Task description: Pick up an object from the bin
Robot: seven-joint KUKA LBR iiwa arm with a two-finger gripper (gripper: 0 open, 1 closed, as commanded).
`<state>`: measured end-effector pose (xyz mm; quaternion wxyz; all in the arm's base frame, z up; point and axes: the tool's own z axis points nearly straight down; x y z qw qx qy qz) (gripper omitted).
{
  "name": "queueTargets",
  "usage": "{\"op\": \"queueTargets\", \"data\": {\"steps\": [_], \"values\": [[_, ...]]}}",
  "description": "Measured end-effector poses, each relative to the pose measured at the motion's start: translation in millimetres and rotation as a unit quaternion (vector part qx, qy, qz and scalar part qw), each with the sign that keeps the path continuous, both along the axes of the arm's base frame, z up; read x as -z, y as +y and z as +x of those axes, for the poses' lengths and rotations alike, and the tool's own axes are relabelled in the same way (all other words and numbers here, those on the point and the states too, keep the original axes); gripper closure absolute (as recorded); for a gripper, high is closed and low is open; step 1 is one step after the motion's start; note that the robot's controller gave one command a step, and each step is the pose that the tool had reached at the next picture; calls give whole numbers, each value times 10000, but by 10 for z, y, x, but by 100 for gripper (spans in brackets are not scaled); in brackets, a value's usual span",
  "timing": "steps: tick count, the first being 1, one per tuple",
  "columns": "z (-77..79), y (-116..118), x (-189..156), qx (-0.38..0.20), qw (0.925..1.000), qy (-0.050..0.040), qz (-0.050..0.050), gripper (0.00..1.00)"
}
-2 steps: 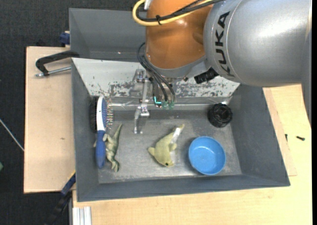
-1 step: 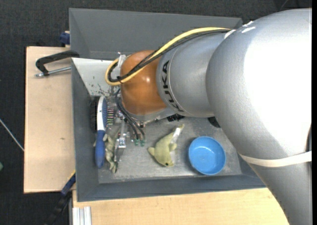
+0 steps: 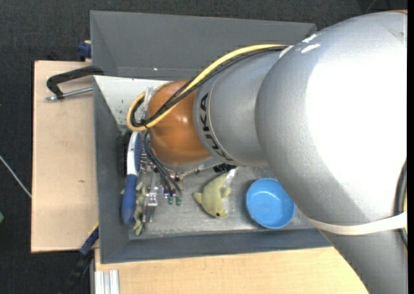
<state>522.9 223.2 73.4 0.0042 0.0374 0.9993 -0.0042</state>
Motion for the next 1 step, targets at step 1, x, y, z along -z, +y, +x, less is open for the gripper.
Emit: {"op": "queueTargets", "data": {"steps": [1], "values": [[-257, -8, -9, 1333, 9911, -6, 18, 0]]}}
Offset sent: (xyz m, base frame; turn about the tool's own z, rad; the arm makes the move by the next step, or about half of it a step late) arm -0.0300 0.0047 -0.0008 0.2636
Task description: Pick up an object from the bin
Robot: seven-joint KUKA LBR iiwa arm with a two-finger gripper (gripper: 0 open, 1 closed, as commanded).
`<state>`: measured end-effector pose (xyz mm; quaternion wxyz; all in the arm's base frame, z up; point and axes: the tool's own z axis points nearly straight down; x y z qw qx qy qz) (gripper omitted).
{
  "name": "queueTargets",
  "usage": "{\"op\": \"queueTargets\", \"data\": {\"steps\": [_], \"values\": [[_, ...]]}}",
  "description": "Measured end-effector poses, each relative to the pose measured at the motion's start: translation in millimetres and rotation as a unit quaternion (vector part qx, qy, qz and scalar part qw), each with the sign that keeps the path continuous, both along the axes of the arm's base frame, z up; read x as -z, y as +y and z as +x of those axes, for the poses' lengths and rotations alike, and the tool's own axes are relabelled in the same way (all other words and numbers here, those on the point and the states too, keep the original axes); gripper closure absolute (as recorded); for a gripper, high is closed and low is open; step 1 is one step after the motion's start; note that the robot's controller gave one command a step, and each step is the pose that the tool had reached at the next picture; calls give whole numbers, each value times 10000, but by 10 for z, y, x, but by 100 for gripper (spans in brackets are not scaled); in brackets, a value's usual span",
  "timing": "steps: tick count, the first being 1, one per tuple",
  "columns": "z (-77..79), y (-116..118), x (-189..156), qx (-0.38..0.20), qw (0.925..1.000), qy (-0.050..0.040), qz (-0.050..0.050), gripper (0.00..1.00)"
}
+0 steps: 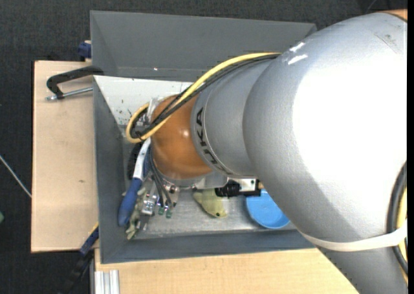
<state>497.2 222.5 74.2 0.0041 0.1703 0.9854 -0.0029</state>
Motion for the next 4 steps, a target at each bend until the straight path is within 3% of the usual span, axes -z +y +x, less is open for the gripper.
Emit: {"op": "queueTargets", "data": {"steps": [1, 2, 3, 4], "values": [[78, 17, 25, 608, 9981, 116, -58, 0], [127, -22, -126, 1408, 9900, 55, 15, 0], [100, -27, 10, 2136, 9769, 49, -74, 0], [80, -48, 14, 3109, 9504, 77, -78, 0]]}}
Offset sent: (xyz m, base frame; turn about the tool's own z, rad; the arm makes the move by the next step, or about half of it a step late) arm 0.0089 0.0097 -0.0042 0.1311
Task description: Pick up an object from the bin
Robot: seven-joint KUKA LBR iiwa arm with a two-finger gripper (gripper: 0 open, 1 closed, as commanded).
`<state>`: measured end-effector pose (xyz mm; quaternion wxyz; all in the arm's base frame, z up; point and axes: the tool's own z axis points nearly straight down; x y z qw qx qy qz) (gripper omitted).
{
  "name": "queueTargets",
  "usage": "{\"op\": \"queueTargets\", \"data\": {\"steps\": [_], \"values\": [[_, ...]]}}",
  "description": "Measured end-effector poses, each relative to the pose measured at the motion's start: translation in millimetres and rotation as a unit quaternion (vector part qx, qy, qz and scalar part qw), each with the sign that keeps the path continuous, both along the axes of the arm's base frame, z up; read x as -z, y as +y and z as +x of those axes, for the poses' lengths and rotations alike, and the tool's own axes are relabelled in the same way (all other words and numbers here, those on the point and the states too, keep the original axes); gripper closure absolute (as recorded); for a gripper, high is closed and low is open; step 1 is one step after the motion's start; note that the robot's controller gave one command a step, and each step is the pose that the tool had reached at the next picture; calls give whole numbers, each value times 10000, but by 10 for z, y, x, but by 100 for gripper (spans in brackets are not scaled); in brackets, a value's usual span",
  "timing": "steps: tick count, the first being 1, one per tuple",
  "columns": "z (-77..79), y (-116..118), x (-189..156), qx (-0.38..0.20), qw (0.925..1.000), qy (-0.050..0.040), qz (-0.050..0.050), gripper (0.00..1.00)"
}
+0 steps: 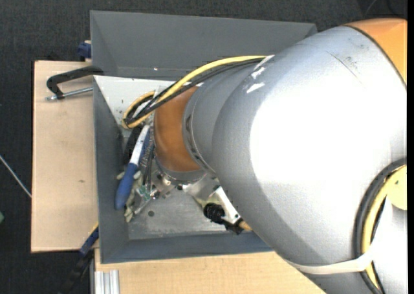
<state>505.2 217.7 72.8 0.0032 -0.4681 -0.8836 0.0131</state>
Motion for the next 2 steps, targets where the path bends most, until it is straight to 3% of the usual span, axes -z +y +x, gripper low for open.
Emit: {"op": "queueTargets", "data": {"steps": [1, 2], "values": [[213, 17, -29, 443, 9990, 77, -35, 0], [199, -1, -1, 1087, 9941, 46, -11, 0]]}}
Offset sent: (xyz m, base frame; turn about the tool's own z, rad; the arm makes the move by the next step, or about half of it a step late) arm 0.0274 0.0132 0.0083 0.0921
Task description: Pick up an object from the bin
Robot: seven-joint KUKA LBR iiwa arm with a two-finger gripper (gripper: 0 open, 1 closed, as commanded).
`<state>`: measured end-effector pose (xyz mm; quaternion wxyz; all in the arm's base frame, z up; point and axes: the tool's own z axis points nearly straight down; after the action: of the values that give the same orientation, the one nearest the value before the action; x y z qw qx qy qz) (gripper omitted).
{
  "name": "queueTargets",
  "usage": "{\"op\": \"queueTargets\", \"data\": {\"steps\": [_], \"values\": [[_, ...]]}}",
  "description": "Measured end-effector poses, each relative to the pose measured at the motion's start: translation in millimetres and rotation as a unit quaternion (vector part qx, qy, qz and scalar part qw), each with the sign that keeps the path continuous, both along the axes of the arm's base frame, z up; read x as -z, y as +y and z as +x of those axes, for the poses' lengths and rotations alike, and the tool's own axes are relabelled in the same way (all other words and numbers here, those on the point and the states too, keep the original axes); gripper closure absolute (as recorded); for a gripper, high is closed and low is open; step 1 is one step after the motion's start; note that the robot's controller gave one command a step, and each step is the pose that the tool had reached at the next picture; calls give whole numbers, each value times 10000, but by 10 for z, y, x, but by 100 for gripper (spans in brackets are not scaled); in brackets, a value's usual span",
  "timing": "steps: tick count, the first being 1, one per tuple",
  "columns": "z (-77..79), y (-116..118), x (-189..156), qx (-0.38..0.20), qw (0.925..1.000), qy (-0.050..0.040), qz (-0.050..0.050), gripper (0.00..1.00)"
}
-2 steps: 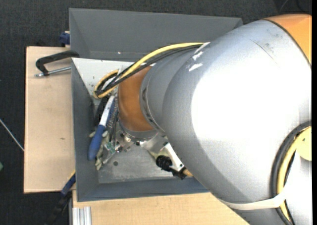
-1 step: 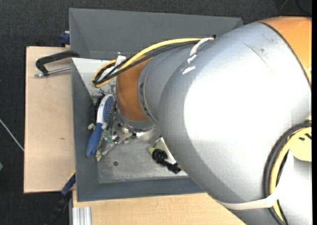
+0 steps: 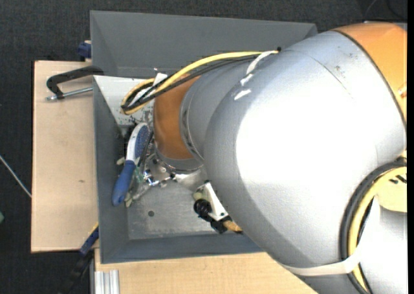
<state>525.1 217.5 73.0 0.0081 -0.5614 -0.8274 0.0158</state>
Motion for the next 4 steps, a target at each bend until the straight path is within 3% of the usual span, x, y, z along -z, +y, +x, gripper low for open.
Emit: {"op": "queueTargets", "data": {"steps": [1, 2, 3, 4], "values": [[264, 19, -55, 838, 9965, -10, -30, 0], [203, 80, 0, 2195, 9755, -105, -9, 0], [221, -684, -1047, 1960, 9804, -212, 64, 0], [-247, -1426, -559, 1122, 9936, -130, 54, 0]]}}
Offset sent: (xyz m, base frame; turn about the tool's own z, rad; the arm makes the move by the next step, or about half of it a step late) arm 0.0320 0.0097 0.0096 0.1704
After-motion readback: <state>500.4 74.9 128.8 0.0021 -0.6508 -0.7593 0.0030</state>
